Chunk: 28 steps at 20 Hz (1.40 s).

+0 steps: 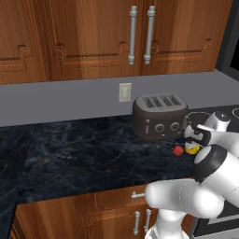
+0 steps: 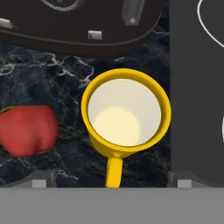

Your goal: Pick the mug from the counter and place it inside the microwave. Then close the microwave.

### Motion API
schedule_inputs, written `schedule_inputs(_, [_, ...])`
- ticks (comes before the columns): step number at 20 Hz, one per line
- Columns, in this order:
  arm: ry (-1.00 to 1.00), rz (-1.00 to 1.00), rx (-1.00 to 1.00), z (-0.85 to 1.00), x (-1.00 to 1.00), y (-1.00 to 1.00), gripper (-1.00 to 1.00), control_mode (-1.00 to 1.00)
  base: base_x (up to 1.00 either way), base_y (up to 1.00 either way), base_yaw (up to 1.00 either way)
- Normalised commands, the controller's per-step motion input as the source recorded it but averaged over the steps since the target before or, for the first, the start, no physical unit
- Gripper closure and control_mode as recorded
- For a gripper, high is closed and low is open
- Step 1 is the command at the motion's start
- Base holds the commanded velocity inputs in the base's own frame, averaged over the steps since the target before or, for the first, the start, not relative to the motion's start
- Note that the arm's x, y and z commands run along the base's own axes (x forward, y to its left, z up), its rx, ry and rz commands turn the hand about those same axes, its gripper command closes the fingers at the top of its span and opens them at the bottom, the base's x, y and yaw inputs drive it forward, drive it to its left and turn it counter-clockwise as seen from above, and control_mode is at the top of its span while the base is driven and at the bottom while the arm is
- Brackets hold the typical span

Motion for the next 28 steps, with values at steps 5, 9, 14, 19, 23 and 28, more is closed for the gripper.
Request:
schedule_inputs(5, [0.00, 0.00, 0.00, -0.01, 0.00, -0.03, -1.00, -1.00, 0.00, 0.00, 0.00])
schedule_inputs(9, [0.01, 0.00, 0.00, -0.02, 0.00, 0.00, -1.00, -1.00, 0.00, 0.00, 0.00])
schedule_inputs(14, [0.01, 0.00, 0.00, -0.19, 0.00, 0.00, -1.00, -1.00, 0.00, 0.00, 0.00])
schedule_inputs(19, [0.02, 0.00, 0.00, -0.17, 0.00, 0.00, -1.00, -1.00, 0.00, 0.00, 0.00])
schedule_inputs(23, [0.02, 0.00, 0.00, -0.05, 0.00, 0.00, -1.00, -1.00, 0.00, 0.00, 0.00])
schedule_inputs(28, [0.00, 0.00, 0.00, 0.00, 0.00, 0.00, -1.00, -1.00, 0.00, 0.00, 0.00])
